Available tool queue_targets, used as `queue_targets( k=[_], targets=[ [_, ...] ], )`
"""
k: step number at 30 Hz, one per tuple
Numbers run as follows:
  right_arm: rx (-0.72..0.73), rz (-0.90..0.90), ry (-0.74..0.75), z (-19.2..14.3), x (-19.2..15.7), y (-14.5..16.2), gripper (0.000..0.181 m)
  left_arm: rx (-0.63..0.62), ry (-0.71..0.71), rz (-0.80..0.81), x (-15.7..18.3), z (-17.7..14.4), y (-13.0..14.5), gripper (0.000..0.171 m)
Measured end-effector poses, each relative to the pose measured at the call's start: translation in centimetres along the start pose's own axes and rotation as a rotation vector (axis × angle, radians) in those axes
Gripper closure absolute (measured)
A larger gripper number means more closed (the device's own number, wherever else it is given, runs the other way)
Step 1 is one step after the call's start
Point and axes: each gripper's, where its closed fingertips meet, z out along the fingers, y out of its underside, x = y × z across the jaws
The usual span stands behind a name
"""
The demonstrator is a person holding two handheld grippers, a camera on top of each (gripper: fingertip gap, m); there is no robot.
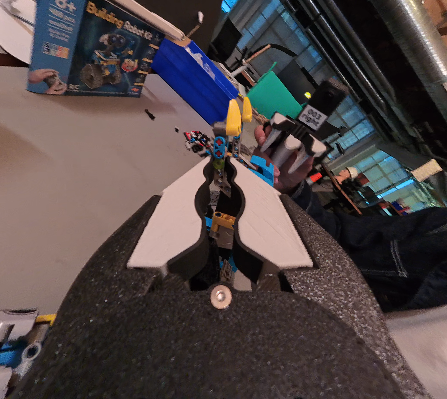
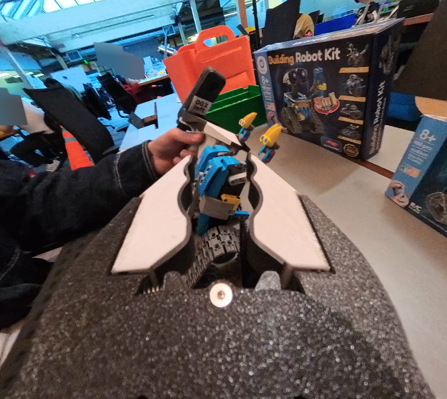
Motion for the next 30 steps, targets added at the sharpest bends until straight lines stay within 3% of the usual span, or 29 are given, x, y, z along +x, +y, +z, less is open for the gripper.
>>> queue_targets(
  k=[5, 8, 13, 16, 20, 22, 27, 30],
  targets=[
    [-0.104, -0.17, 0.171, 0.8, 1.4, 1.7, 0.146, 0.12, -0.132, 0.007, -1.2, -0.7, -0.9, 0.164],
    [-0.138, -0.174, 0.171, 1.8, 0.8, 2.6, 0.144, 0.127, -0.134, 0.039, -0.5, -0.8, -0.6, 0.164],
    [-0.092, 0.0, 0.082, 2.1, 0.5, 2.6, 0.135, 0.099, -0.075, 0.066, 0.5, -1.1, 0.2, 0.165],
    [-0.075, 0.16, 0.002, 2.0, 1.0, 3.2, 0.127, 0.068, 0.005, 0.032, 1.2, -1.9, 1.0, 0.156],
    [-0.149, 0.337, -0.151, 2.7, 0.2, 5.3, 0.121, 0.061, 0.052, 0.012, 1.6, -1.9, 1.2, 0.158],
    [-0.175, 0.304, -0.166, 2.8, -0.1, 5.8, 0.142, 0.044, 0.056, 0.009, 1.4, -1.8, 1.5, 0.165],
    [-0.136, 0.113, -0.029, 2.2, 0.6, 4.2, 0.144, 0.05, 0.043, 0.008, 1.2, -1.5, 1.5, 0.166],
    [-0.204, 0.042, -0.015, 2.6, -0.2, 4.8, 0.153, 0.052, 0.019, 0.016, 1.0, -1.3, 1.5, 0.166]
  ],
)
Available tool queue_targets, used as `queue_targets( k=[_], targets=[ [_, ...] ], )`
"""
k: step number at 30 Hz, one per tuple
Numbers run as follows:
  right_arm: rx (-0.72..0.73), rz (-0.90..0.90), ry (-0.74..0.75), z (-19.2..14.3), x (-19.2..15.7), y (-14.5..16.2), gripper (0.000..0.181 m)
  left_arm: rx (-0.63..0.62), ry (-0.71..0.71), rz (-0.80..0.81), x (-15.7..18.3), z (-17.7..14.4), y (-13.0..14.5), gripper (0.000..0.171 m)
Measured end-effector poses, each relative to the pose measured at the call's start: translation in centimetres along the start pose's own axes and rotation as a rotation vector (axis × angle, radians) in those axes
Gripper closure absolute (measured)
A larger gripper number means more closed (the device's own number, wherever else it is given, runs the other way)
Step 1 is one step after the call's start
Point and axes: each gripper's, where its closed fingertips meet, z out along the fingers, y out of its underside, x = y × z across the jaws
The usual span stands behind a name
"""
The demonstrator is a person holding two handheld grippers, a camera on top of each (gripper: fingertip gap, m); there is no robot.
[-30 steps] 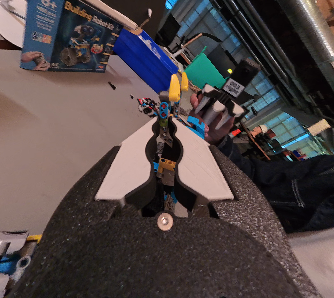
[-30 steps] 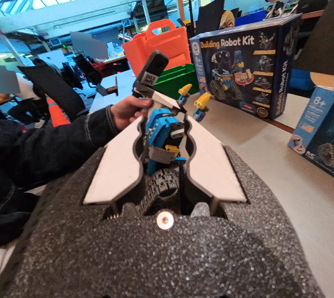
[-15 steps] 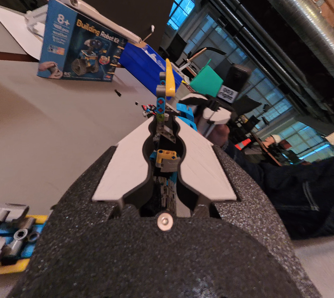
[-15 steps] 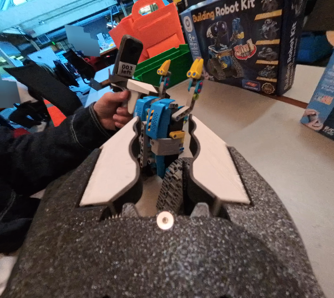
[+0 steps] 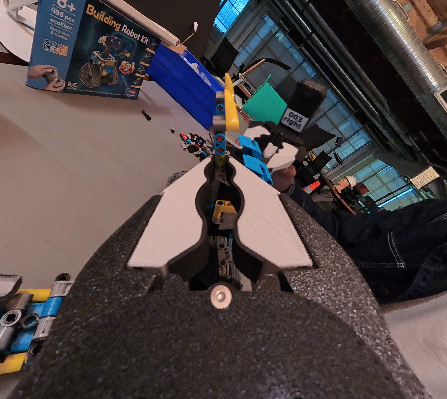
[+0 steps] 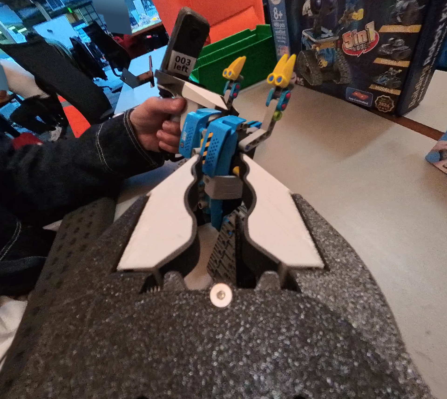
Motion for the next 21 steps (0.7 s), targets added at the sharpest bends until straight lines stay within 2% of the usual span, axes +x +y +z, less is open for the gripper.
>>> queue_targets(
  k=[2, 5, 7, 10, 13, 21],
  targets=[
    [-0.039, -0.036, 0.02, 0.7, -0.3, 0.6, 0.155, -0.013, -0.029, 0.033, -0.1, 0.1, 0.1, 0.166],
    [-0.024, -0.086, 0.069, 0.7, -0.2, 0.2, 0.162, -0.015, -0.052, 0.067, -0.2, -0.1, 0.0, 0.165],
    [0.014, -0.075, 0.081, 0.3, 0.0, -0.5, 0.174, -0.018, -0.059, 0.08, -0.2, -0.3, 0.0, 0.166],
    [0.045, 0.102, 0.024, 0.3, 0.6, -0.3, 0.175, -0.026, -0.094, 0.097, -0.6, -0.4, 0.0, 0.165],
    [0.052, 0.155, -0.006, 0.0, 1.0, 0.0, 0.176, -0.026, -0.102, 0.083, -0.7, -0.6, 0.1, 0.165],
    [0.092, 0.055, -0.016, 0.2, 0.3, -0.6, 0.175, -0.016, -0.084, 0.083, -0.4, -0.1, 0.1, 0.165]
  ],
)
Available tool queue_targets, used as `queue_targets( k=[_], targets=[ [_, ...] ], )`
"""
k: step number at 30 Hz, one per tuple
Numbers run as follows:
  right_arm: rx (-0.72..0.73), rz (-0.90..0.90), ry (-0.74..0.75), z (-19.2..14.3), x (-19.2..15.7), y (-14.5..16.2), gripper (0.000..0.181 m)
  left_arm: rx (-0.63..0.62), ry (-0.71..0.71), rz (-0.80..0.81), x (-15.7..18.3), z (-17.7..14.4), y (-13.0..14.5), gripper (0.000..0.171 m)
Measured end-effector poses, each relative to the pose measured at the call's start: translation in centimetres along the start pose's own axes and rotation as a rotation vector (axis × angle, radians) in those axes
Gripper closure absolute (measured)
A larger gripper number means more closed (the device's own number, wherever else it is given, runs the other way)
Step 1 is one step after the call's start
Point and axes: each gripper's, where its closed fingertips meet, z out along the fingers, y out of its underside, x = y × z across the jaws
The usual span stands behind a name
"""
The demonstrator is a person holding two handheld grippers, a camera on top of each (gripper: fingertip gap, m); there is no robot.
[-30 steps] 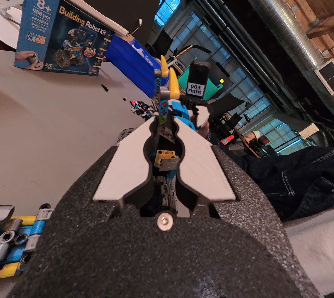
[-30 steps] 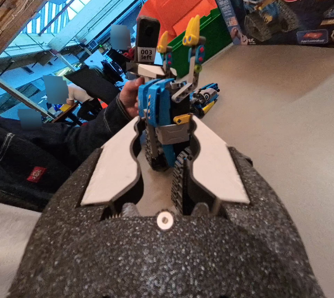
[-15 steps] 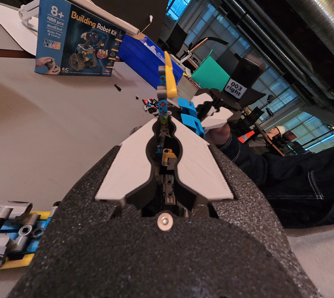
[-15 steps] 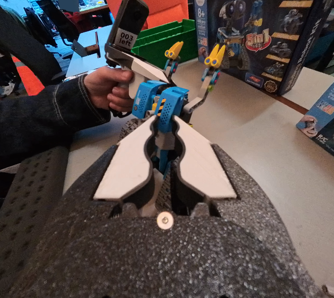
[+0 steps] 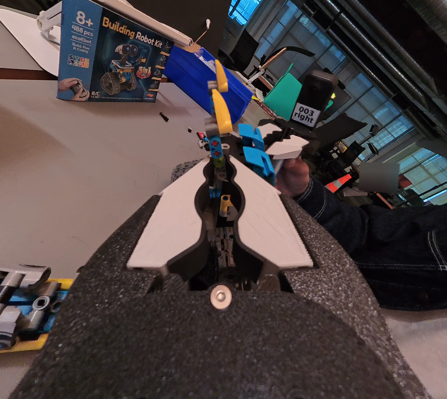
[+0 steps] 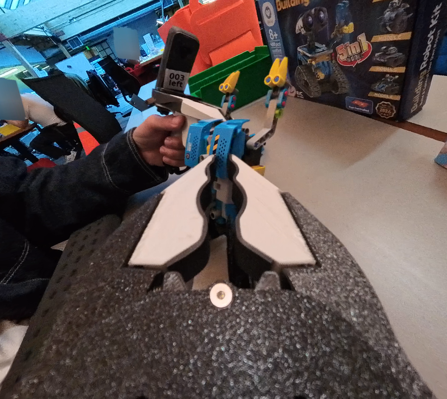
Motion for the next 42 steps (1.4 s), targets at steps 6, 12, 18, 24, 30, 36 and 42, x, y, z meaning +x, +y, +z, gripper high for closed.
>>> queue_targets(
  k=[6, 12, 18, 24, 30, 36, 42],
  targets=[
    [-0.038, 0.063, -0.021, -0.3, 0.4, 0.6, 0.176, -0.021, -0.006, 0.027, -0.3, -0.3, 0.1, 0.164],
    [-0.057, 0.018, 0.023, -0.4, 0.6, 0.6, 0.178, -0.024, -0.016, 0.029, -0.3, -0.5, 0.2, 0.164],
    [-0.061, -0.317, 0.222, -1.8, -0.4, -1.1, 0.17, 0.02, -0.058, 0.055, -0.3, -1.0, -0.6, 0.162],
    [-0.207, -0.635, 0.397, 0.7, -1.8, 1.1, 0.163, 0.047, -0.063, 0.121, 0.7, -2.2, -1.2, 0.094],
    [-0.225, -0.676, 0.452, 1.2, -1.7, 1.3, 0.176, -0.116, -0.122, 0.269, 1.9, 1.8, 2.4, 0.09],
    [-0.262, -0.733, 0.506, 1.3, -1.3, 1.3, 0.179, -0.079, -0.184, 0.231, 1.2, 1.9, 1.8, 0.112],
    [-0.343, -0.794, 0.619, 0.8, -0.9, 1.3, 0.181, -0.095, -0.295, 0.355, 1.1, 2.0, 1.6, 0.114]
  ],
)
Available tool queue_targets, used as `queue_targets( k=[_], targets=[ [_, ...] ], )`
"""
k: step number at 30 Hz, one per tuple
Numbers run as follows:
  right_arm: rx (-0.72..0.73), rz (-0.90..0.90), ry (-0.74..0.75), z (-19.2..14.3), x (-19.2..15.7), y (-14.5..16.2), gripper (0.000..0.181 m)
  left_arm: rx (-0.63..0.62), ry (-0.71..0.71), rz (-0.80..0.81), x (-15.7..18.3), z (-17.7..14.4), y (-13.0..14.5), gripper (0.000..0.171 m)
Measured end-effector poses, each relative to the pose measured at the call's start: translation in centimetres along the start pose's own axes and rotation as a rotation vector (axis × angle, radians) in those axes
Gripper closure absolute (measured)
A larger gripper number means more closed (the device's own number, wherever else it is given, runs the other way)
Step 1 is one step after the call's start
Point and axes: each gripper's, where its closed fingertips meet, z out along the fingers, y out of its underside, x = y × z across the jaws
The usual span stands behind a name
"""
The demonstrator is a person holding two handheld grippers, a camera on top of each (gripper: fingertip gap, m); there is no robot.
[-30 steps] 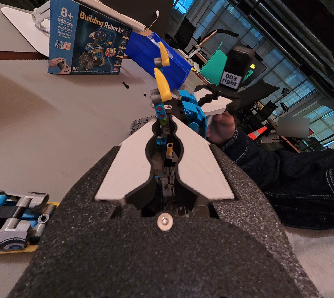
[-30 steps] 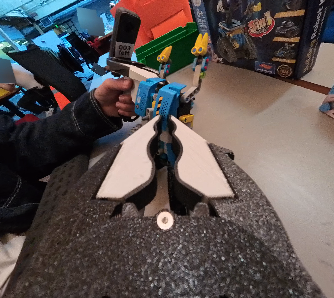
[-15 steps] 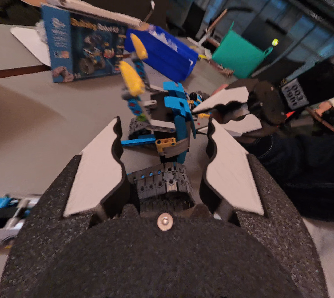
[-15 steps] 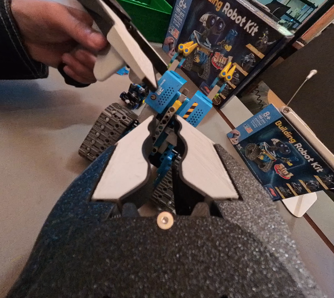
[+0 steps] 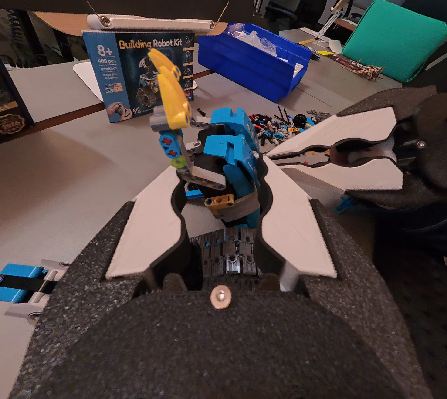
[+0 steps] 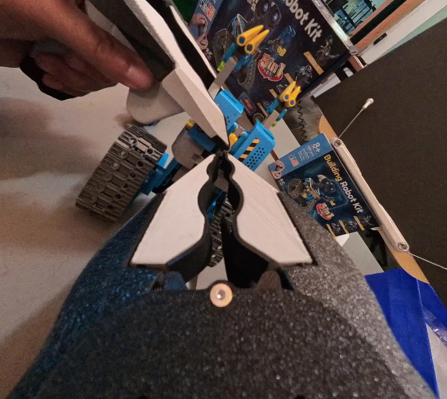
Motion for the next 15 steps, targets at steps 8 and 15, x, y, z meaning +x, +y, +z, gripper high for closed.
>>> queue_targets(
  k=[8, 15],
  targets=[
    [-0.01, 0.123, -0.055, -0.9, -0.2, 0.3, 0.181, -0.028, 0.014, 0.009, 0.8, 0.1, 0.3, 0.115],
    [0.006, 0.215, -0.035, -2.1, -0.2, 0.8, 0.181, -0.042, 0.022, 0.025, 1.9, 0.6, 0.5, 0.115]
  ],
)
